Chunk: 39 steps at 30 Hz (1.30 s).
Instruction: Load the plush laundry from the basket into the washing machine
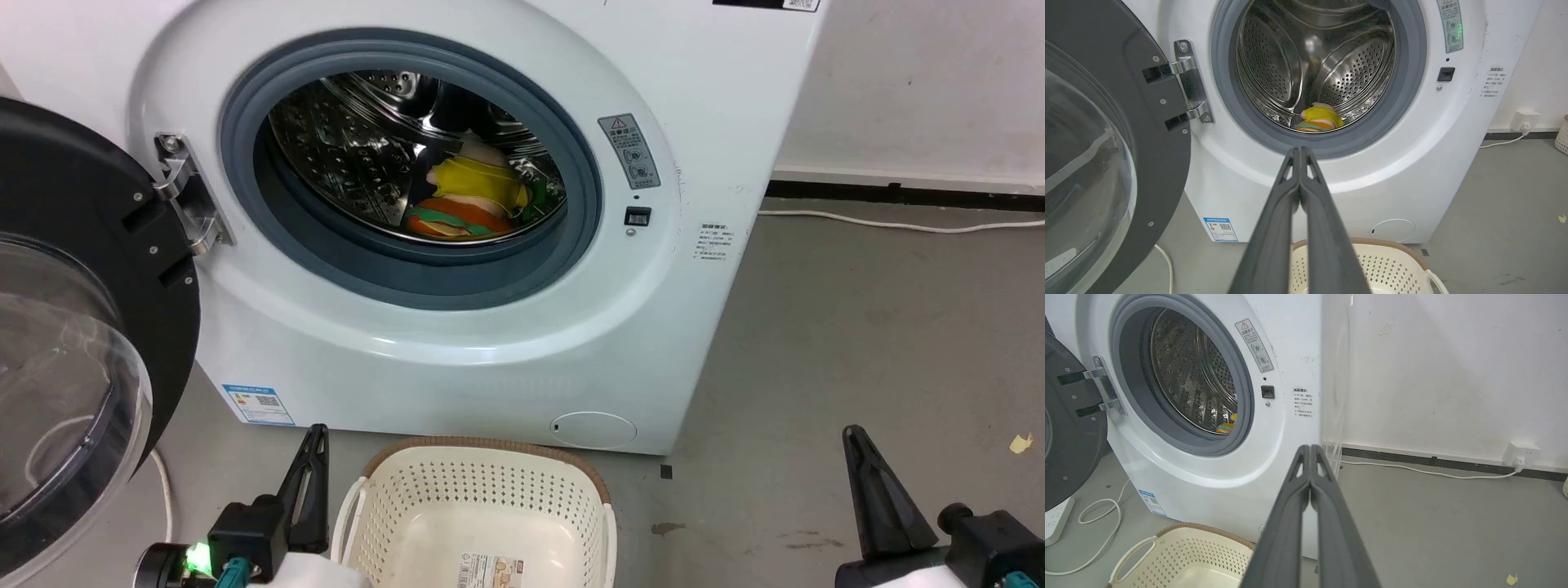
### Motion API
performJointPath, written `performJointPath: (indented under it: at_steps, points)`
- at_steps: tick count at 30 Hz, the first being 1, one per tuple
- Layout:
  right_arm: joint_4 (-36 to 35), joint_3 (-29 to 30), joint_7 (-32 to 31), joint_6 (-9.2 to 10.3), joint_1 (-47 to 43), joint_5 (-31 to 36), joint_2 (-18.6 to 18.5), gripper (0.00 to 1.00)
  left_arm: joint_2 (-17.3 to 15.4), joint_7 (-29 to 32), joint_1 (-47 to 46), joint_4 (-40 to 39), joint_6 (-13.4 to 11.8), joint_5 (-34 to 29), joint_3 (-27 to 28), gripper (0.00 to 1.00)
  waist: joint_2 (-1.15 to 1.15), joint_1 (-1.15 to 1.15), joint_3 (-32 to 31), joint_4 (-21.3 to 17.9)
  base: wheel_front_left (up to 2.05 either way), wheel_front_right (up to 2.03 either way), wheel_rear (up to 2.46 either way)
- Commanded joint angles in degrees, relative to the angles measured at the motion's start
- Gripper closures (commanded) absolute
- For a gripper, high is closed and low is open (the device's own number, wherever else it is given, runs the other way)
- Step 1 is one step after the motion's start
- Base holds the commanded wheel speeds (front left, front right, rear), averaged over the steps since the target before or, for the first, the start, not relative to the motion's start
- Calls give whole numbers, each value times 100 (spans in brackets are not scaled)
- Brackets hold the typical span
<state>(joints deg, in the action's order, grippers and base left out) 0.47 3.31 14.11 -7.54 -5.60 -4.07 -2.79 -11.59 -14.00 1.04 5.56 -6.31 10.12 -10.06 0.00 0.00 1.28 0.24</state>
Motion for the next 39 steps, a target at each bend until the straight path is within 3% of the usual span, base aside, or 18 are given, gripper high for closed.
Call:
performJointPath:
  at_steps: [1,39]
  points:
    - [-3,-10,-32,0,35,18,-1,100,30,33,-6,-28,30,-58,38,100,0,0,-2,0,0,0,0]
    - [-17,-114,-480,2,205,145,-3,100,303,476,-38,-199,225,-367,352,100,0,0,-43,-8,0,0,0]
